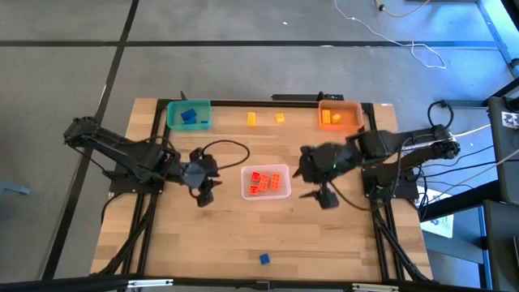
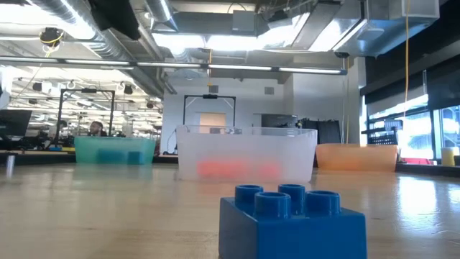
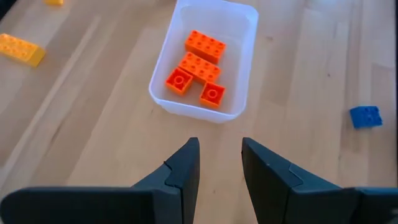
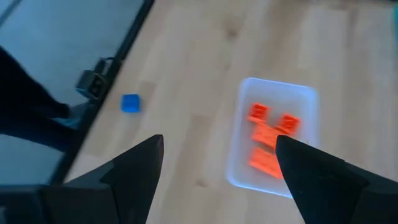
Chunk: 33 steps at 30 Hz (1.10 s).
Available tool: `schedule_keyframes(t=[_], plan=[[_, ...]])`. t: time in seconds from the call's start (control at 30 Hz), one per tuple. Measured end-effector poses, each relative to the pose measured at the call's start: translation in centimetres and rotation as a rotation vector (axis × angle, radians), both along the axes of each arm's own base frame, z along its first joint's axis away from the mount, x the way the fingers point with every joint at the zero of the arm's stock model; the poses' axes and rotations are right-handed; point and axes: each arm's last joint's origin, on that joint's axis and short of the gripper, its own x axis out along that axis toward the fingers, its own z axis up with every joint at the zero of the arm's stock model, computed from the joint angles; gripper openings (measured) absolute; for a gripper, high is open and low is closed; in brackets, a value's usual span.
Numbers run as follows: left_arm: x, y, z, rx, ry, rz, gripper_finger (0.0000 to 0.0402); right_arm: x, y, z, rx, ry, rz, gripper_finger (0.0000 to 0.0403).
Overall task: Sort & place blocks by color
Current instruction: Put the blue game piece into the blue bin
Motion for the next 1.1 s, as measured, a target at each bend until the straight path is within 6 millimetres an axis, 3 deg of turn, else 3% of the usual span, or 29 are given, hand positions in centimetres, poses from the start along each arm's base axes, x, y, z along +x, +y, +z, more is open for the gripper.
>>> schedule_keyframes(t=[0.3,0.67,1.1], plan=[[-0.5,-2.0,0.2,0.005,-0.034,-0.08,0.011,3.4,6.1,-4.1,0.05,0.079,0.074,0.031],[-1.1,-3.4,0.2,0.007,-0.037,-0.143,0.011,8.2,10.3,-10.8,0.132,0.151,0.171,0.031],[-1.5,-4.1,0.2,0.035,-0.051,-0.156,0.011,10.3,14.2,-17.4,0.086,0.19,0.207,0.031]])
